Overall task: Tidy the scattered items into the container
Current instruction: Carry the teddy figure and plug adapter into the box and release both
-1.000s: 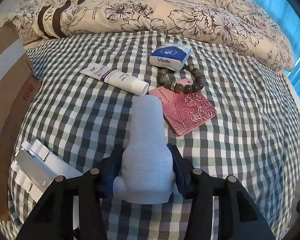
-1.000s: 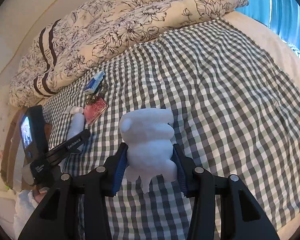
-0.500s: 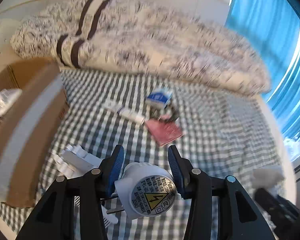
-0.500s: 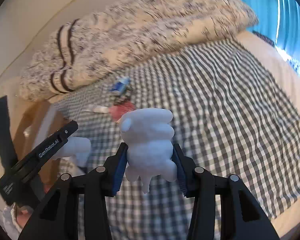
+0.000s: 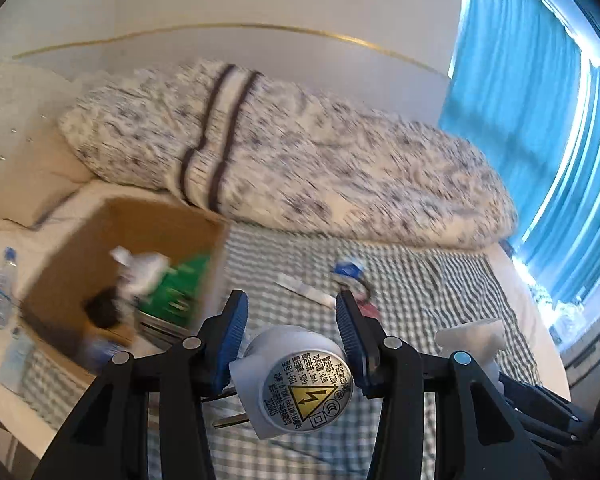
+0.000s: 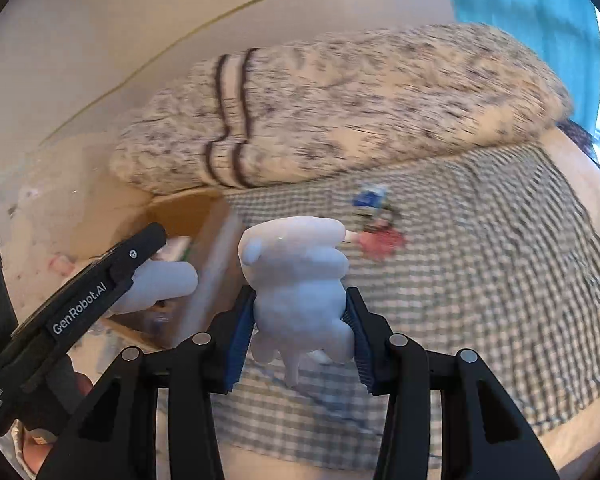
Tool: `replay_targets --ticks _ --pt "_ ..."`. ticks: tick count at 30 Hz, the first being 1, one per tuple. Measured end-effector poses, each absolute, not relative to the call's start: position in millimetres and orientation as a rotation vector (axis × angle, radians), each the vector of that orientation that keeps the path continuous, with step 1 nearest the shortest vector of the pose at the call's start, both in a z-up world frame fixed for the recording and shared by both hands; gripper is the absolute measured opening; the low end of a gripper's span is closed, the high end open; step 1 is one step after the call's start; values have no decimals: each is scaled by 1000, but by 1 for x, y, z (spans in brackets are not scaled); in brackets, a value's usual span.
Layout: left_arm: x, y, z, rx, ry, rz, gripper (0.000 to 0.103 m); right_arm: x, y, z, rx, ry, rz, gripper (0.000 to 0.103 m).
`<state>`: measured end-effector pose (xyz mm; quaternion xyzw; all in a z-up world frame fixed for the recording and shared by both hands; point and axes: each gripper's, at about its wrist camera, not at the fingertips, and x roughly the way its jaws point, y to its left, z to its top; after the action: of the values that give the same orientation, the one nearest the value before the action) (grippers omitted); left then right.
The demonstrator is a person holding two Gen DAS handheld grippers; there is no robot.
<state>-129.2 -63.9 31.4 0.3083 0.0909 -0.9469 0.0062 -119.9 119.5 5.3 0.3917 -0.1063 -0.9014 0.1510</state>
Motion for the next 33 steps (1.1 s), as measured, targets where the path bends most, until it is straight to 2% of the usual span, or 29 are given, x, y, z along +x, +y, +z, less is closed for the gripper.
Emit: replay_targets --ticks 6,15,16,17,18,19,20,28,33 --pt "-127 -145 47 909 312 -2870 47 -142 20 15 1115 -227 -2430 44" --pt "-162 -219 -1 1020 369 -2744 47 -179 -84 -32 1203 -62 -2310 44" --pt "-166 -224 -7 1029 385 -2727 48 -182 -86 -36 1198 -65 -2304 50" --pt "-168 -228 -11 1037 392 -2717 53 -185 -87 -39 1195 -82 -2298 60" --pt "-171 -232 -15 1043 395 -2709 61 -190 -87 -42 1198 -109 -2291 80" --pt "-173 -235 -17 1031 404 -2702 82 -193 -85 -45 1204 -129 -2298 83" --pt "-173 -237 -17 1008 409 -2692 94 -195 -82 -46 1201 -139 -2313 83" --pt "-174 -230 -13 1012 387 -2691 95 -200 -40 -38 1160 -248 -2369 83" --pt "-166 -202 -5 1026 365 -2701 95 -194 19 -22 1137 -294 -2484 83"
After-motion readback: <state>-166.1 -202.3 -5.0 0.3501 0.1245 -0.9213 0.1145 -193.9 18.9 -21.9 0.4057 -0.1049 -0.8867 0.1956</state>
